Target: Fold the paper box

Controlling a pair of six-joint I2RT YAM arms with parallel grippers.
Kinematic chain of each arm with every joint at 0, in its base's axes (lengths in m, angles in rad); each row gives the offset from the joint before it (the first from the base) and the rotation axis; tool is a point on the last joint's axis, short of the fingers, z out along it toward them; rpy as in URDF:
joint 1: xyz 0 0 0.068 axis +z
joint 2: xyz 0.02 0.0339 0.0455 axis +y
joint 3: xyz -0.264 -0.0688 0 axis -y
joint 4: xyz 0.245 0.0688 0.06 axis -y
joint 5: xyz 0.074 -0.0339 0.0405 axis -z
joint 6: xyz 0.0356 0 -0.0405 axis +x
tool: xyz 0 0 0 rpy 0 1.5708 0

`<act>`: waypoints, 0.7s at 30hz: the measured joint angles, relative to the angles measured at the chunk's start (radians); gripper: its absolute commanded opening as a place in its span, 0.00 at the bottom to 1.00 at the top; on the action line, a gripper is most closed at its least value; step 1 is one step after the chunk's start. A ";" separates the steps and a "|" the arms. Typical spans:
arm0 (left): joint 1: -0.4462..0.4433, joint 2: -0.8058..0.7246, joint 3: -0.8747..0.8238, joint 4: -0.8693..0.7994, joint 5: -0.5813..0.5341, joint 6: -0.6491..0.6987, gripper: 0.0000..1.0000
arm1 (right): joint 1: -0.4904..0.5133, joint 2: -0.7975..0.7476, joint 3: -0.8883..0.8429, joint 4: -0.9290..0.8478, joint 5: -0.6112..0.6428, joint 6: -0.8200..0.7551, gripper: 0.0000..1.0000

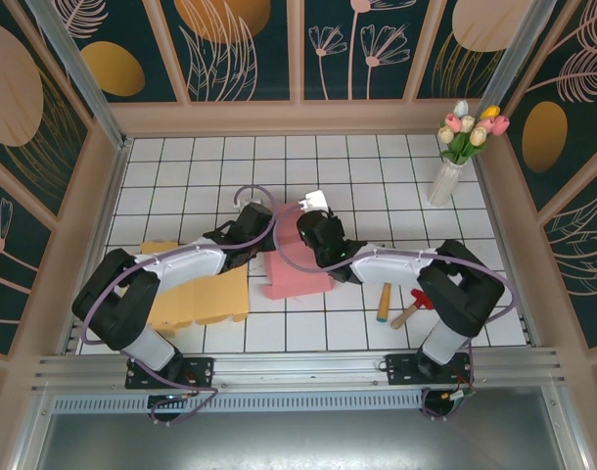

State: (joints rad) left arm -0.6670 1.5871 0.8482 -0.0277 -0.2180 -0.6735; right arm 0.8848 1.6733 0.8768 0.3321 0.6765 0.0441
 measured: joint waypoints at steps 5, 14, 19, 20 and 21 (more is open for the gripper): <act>-0.001 0.001 0.003 0.001 0.003 0.003 0.00 | 0.001 0.014 0.003 0.019 0.047 -0.011 0.06; -0.001 0.009 0.019 -0.011 -0.047 0.030 0.00 | 0.012 -0.048 -0.026 -0.031 0.047 -0.007 0.48; -0.001 0.032 0.048 -0.037 -0.101 0.088 0.00 | 0.014 -0.257 -0.037 -0.201 -0.019 0.020 0.52; -0.001 0.033 0.055 -0.042 -0.114 0.109 0.00 | 0.014 -0.318 -0.037 -0.236 -0.024 0.023 0.53; -0.001 0.033 0.060 -0.048 -0.129 0.134 0.00 | 0.014 -0.377 -0.040 -0.262 -0.025 0.026 0.55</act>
State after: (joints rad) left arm -0.6678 1.6203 0.9085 -0.0757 -0.3466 -0.5392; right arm 0.8986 1.2964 0.8364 0.0700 0.6518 0.0700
